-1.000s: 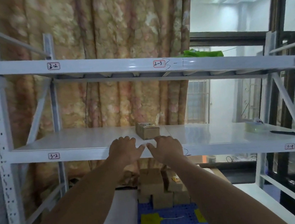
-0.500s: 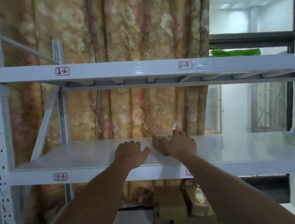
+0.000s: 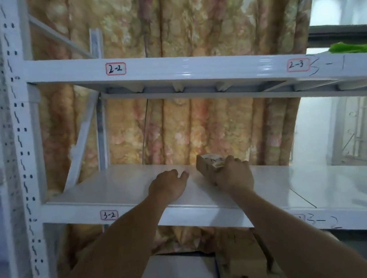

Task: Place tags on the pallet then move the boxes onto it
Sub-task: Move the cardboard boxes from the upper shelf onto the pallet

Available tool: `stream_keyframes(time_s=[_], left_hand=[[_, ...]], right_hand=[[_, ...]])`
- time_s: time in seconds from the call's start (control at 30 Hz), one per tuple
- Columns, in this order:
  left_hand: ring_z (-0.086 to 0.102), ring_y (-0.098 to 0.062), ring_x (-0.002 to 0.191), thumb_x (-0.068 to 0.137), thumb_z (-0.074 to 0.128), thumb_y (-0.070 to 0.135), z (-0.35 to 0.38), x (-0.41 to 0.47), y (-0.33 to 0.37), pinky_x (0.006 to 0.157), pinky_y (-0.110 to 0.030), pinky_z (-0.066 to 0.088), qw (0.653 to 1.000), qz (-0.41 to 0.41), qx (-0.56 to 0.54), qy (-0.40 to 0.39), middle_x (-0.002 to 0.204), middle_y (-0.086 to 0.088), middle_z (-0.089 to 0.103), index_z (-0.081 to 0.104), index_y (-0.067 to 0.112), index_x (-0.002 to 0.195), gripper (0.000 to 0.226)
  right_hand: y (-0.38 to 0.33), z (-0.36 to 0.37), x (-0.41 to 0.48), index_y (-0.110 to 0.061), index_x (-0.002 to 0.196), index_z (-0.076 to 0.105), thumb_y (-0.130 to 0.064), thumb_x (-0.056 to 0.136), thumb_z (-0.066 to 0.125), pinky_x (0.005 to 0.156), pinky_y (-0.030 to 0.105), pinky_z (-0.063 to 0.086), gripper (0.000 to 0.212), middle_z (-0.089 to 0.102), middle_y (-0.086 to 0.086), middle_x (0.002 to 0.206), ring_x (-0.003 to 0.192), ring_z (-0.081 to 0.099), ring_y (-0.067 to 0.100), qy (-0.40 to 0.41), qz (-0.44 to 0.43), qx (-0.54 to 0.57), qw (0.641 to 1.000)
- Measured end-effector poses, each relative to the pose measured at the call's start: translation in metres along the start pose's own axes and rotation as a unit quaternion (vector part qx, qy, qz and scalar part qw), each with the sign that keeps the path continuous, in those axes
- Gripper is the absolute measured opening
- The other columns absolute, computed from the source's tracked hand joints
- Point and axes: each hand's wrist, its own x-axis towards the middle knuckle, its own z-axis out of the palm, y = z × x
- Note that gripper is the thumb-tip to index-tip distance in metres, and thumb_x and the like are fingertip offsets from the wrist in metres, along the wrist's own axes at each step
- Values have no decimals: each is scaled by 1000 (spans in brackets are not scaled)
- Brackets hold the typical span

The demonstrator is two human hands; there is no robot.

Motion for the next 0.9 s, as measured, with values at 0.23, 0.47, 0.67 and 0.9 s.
stream_keyframes(time_s=[0.23, 0.47, 0.67, 0.9], left_hand=[[64, -31, 106, 86, 43, 76, -50, -11, -51, 93, -39, 51, 925, -46, -377, -11, 120, -3, 68, 61, 14, 130, 78], [73, -29, 86, 89, 71, 28, -89, -22, -105, 72, -41, 61, 816, -59, -575, -16, 94, -10, 76, 71, 7, 104, 26], [70, -30, 84, 98, 61, 23, -93, -58, -99, 82, -47, 56, 817, -4, -572, -78, 99, -10, 75, 69, 8, 111, 21], [73, -24, 92, 99, 58, 27, -53, -109, -29, 93, -50, 57, 846, 64, -521, -92, 97, 2, 78, 75, 30, 93, 18]], right_hand=[[-111, 26, -43, -5, 120, 60, -74, 74, 62, 91, 40, 47, 83, 66, 14, 119, 116, 51, 36, 73, -109, 78, 988], [-170, 33, -88, -16, 129, 59, -53, 80, 73, 86, 36, 49, 63, 61, 2, 121, 113, 57, 22, 36, -48, 286, 956], [-167, 5, -120, -19, 128, 64, -37, 97, 58, 83, 35, 51, 36, 71, 3, 114, 104, 66, 25, 19, 31, 321, 946], [-88, -62, -161, -18, 121, 67, -32, 93, 69, 84, 29, 51, 32, 71, -3, 110, 95, 63, 14, 74, 57, 267, 959]])
